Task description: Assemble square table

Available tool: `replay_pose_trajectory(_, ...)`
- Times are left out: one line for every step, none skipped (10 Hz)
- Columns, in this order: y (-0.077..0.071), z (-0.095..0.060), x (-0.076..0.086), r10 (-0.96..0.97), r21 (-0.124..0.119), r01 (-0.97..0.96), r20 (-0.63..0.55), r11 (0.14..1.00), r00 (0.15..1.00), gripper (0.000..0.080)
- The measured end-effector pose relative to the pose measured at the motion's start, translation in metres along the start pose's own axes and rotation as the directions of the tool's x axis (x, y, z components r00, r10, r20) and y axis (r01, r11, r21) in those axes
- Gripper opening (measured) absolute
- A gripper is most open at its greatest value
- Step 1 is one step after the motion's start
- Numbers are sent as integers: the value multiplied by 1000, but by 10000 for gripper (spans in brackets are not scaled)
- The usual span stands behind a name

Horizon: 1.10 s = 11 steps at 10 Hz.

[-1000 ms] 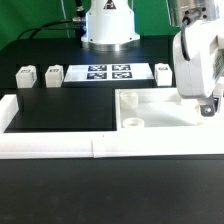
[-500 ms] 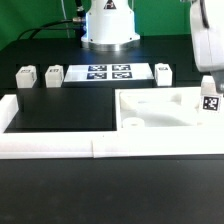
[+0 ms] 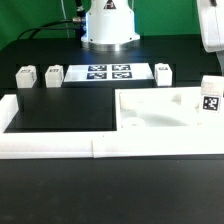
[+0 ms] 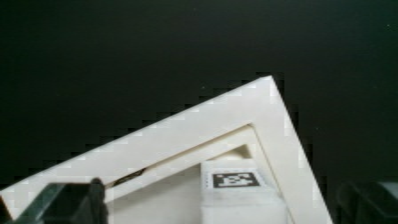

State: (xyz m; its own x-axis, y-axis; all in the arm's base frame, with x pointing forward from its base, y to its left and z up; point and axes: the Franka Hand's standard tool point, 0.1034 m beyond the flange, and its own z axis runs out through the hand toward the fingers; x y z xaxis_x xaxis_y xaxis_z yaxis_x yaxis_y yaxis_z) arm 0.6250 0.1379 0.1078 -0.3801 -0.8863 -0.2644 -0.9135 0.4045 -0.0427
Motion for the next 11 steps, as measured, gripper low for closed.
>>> replay_pose_trajectory(0,0,0,-3,-1,3,0,1000,1000,649)
replay_pose_trajectory(0,1,0,-5,-1,5,-1,1000,1000,649)
replay_pose_trajectory(0,1,0,-5,-1,5,-1,1000,1000,649)
replay_pose_trajectory(0,1,0,-6,-1,6,-1,1000,1000,649)
replay_pose_trajectory(0,1,0,-8,-1,8,-1,1000,1000,649)
replay_pose_trajectory(0,1,0,-16,-1,16,-1,1000,1000,649)
replay_pose_trajectory(0,0,0,-51,2,51,0,999,999,649)
replay_pose_trajectory(-1,-4,-4,-94,21,94,4,995,996,649)
replay_pose_trajectory(2,-10,-5,-163,39,163,5,986,987,649)
replay_pose_trajectory(12,-14,-5,-276,47,276,-1,960,961,649)
replay_pose_trajectory(25,-14,-7,-337,36,337,-3,941,942,649)
